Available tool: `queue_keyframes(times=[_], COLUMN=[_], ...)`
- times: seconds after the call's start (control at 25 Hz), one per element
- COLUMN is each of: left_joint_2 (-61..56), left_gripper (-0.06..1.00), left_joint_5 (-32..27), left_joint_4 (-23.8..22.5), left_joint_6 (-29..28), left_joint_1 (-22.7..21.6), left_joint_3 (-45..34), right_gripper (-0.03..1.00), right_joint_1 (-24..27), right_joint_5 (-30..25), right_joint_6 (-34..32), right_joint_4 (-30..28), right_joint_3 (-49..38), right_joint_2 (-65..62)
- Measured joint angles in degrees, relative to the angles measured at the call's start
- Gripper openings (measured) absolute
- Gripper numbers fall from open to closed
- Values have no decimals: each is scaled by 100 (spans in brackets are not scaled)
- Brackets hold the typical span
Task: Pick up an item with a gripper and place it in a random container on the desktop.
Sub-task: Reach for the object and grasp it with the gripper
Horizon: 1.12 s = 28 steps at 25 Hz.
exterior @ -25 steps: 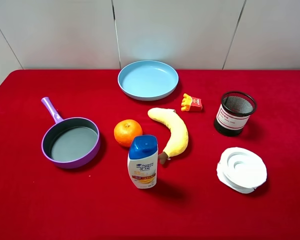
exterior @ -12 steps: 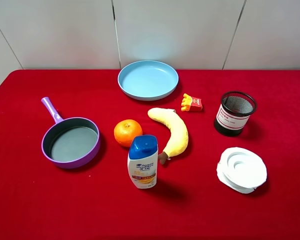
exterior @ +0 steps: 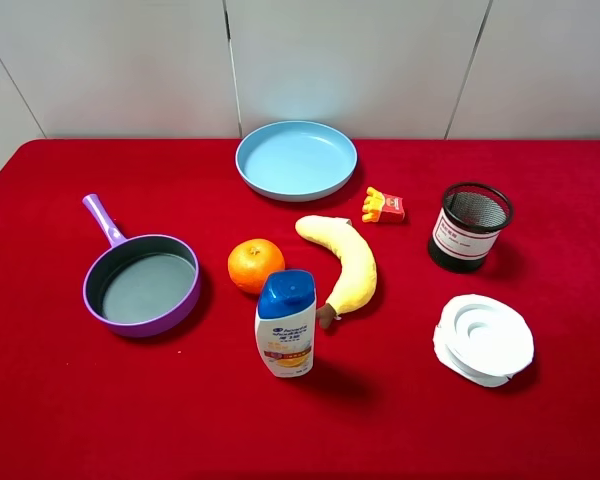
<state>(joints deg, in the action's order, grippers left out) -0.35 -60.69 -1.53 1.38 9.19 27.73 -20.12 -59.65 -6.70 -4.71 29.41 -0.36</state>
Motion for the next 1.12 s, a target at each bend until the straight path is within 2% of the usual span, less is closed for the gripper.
queue_keyframes(times=[0.28,0.6,0.92,1.12], left_joint_2=[0,0,0,0], left_gripper=[99,99,99,99], left_joint_5=[0,0,0,0], left_joint_4=[0,0,0,0], left_joint_6=[0,0,0,0], left_joint_1=[0,0,0,0], left_joint_3=[0,0,0,0], right_gripper=[69,69,69,69], right_joint_1=[0,0,0,0], right_joint_5=[27,478,661,851], right_joint_6=[-5,-5,11,245], right_joint_4=[2,37,53,123], right_joint_3=[0,224,735,1010], right_joint_2=[150,1280,2453,3113])
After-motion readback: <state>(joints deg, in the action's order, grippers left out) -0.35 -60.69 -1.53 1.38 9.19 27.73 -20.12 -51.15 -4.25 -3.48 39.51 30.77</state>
